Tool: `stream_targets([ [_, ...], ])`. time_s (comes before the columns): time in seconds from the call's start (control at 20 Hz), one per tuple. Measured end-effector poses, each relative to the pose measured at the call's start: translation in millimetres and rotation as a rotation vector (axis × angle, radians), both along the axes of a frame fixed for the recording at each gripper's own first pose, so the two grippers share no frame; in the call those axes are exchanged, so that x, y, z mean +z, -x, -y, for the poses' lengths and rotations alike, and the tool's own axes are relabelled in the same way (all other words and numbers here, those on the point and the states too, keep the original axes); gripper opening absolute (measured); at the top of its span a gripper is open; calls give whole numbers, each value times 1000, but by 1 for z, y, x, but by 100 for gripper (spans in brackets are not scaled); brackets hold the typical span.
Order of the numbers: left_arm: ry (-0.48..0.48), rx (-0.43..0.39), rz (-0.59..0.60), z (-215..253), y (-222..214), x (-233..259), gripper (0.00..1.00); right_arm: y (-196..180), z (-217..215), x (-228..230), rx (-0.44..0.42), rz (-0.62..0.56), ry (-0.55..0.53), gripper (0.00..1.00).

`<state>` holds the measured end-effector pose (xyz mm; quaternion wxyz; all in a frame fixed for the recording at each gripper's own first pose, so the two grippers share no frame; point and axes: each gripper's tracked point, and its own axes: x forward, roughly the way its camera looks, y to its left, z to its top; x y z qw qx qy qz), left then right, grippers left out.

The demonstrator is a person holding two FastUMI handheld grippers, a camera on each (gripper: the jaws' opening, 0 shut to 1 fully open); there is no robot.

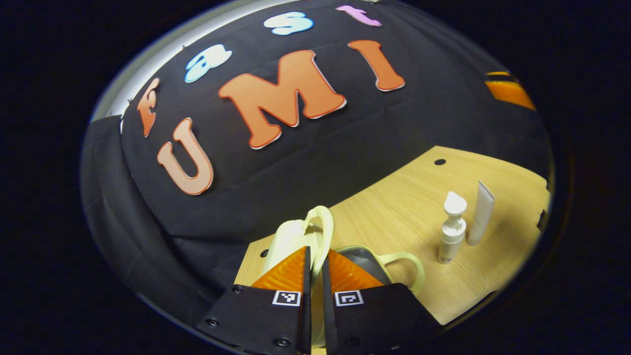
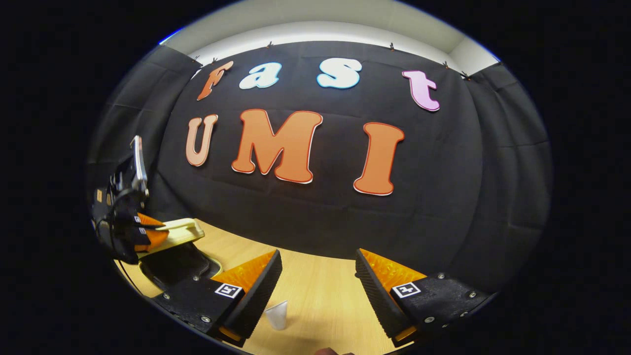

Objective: First open the suitcase, pack the skin care products into it, and then close the suitcase.

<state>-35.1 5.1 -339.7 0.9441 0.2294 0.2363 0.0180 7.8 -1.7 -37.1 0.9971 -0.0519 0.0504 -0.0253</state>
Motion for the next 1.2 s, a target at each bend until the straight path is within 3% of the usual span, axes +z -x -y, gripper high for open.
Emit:
stream_targets([
  [0.4, 62, 144, 96, -7, -4, 4, 11, -8, -46, 0, 27, -8, 11, 95],
  [0.65, 53, 209, 122, -18, -5, 4, 11, -15, -78, 1, 32, -11, 18, 95],
  [1.2, 21, 342, 55, -113, 23, -30, 11, -12, -139, -8, -10, -59, -1, 95],
])
